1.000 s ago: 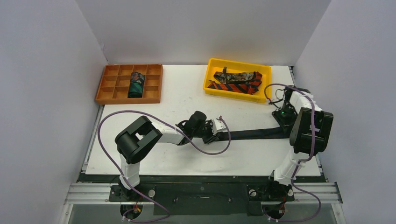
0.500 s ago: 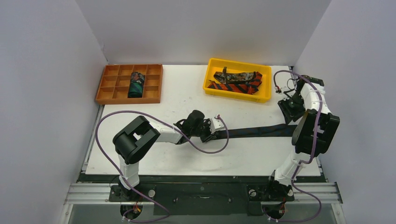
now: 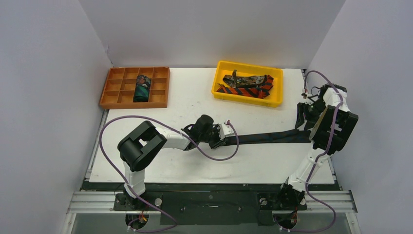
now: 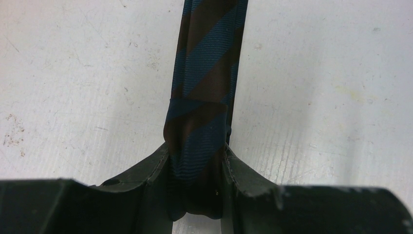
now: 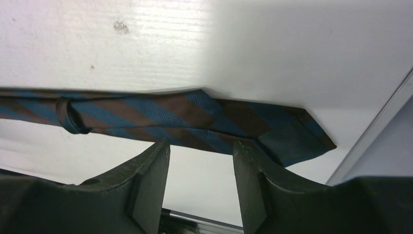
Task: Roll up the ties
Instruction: Roll the tie at the center of the board.
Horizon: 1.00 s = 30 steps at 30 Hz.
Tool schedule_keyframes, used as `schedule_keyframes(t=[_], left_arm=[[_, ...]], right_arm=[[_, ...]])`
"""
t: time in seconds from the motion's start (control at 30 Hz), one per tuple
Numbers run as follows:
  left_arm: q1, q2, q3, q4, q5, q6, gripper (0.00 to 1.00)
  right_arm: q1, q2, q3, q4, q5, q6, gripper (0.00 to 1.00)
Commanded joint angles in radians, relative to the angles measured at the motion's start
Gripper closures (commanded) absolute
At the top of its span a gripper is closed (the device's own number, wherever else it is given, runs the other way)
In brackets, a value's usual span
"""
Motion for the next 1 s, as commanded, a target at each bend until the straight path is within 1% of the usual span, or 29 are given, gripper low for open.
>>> schedule_keyframes(t=[0.0,0.13,0.27,0.43,0.5,0.6,0.67,0.7,0.73,0.77,0.8,0.83,0.87,0.97], left_arm=[[0.012,0.059,-0.037,-0.264,-0.046,0.023,1.00],[0.012,0.062,-0.034,-0.270,-0.044,0.019,1.00],[0.012,0.065,-0.032,-0.273,-0.039,0.020,1.00],[0.012,0.067,-0.029,-0.275,-0.037,0.017,1.00],[0.012,0.064,-0.032,-0.275,-0.040,0.016,1.00],[0.012,0.062,-0.033,-0.272,-0.040,0.014,1.00],[0.011,0.062,-0.034,-0.272,-0.040,0.010,1.00],[0.011,0.062,-0.036,-0.270,-0.041,0.010,1.00],[0.011,0.063,-0.035,-0.270,-0.041,0.010,1.00],[0.011,0.063,-0.035,-0.268,-0.042,0.008,1.00],[0.011,0.063,-0.035,-0.267,-0.042,0.007,1.00],[0.012,0.063,-0.036,-0.266,-0.043,0.006,1.00],[0.012,0.064,-0.036,-0.266,-0.043,0.004,1.00],[0.012,0.064,-0.037,-0.265,-0.046,0.002,1.00]], right_arm=[[0.011,-0.003,-0.024,0.064,-0.037,0.071,0.53],[0.011,0.006,-0.057,0.115,0.007,0.065,0.53],[0.017,0.021,-0.067,0.120,-0.013,0.064,0.57],[0.027,0.040,-0.094,0.136,-0.014,0.070,0.58],[0.027,0.051,-0.095,0.135,-0.005,0.076,0.58],[0.027,0.055,-0.102,0.134,0.020,0.068,0.54],[0.026,0.054,-0.103,0.129,0.025,0.059,0.59],[0.025,0.052,-0.102,0.129,0.021,0.058,0.67],[0.026,0.048,-0.100,0.125,0.017,0.056,0.71],[0.027,0.047,-0.095,0.120,0.009,0.054,0.81],[0.027,0.043,-0.091,0.109,0.005,0.048,0.86],[0.027,0.042,-0.079,0.100,-0.002,0.042,0.97],[0.027,0.036,-0.073,0.084,-0.003,0.033,1.00],[0.021,0.010,-0.045,0.048,-0.008,0.009,1.00]])
